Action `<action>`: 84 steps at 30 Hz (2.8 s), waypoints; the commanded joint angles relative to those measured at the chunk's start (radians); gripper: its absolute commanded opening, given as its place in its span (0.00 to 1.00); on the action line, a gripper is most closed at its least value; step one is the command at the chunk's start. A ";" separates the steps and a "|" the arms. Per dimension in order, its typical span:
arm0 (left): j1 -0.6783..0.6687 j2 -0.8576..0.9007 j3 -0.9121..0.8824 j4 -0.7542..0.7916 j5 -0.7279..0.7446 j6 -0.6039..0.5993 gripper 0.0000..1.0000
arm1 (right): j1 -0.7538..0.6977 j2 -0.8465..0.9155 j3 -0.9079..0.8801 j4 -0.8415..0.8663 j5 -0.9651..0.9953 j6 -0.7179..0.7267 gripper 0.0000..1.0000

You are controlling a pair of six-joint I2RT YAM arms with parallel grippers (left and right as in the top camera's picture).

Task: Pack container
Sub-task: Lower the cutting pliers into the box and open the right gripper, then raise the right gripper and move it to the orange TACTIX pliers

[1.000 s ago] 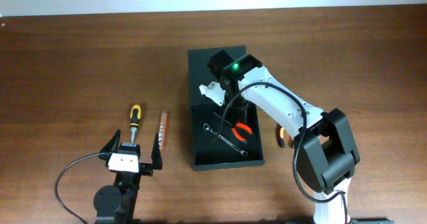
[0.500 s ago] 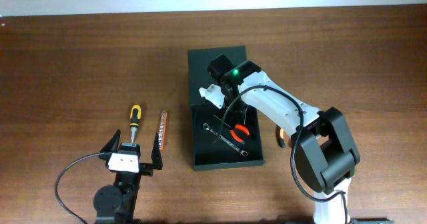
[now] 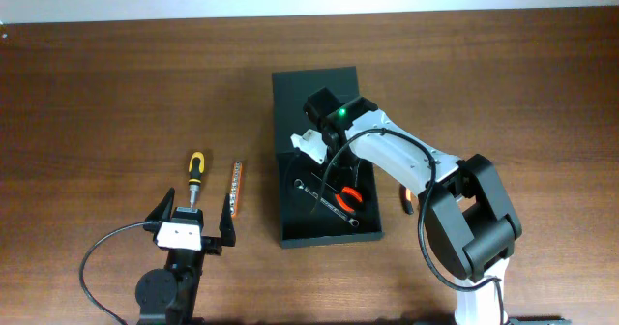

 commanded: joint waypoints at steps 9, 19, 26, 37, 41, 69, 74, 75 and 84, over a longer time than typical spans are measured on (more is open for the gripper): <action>0.005 -0.006 -0.004 -0.003 0.008 0.013 0.99 | 0.002 -0.006 -0.006 0.010 -0.013 -0.011 0.40; 0.005 -0.006 -0.004 -0.003 0.008 0.012 0.99 | 0.000 -0.006 0.112 -0.095 -0.013 0.045 0.61; 0.005 -0.006 -0.004 -0.003 0.008 0.013 0.99 | -0.006 -0.006 0.448 -0.303 0.092 0.050 0.99; 0.005 -0.006 -0.004 -0.003 0.008 0.013 0.99 | -0.195 -0.070 0.864 -0.684 0.316 0.214 0.99; 0.005 -0.006 -0.004 -0.003 0.008 0.012 0.99 | -0.288 -0.163 0.849 -0.684 0.323 0.261 0.99; 0.005 -0.006 -0.004 -0.003 0.008 0.013 0.99 | -0.616 -0.626 -0.311 -0.126 0.086 0.297 0.99; 0.005 -0.006 -0.004 -0.003 0.008 0.013 0.99 | -0.616 -0.441 -0.320 -0.100 0.070 0.243 0.99; 0.005 -0.006 -0.004 -0.003 0.008 0.013 0.99 | -0.616 -0.409 -0.320 -0.095 0.070 0.243 0.99; 0.005 -0.006 -0.004 -0.003 0.008 0.012 0.99 | -0.616 -0.247 -0.320 -0.050 0.081 0.230 0.99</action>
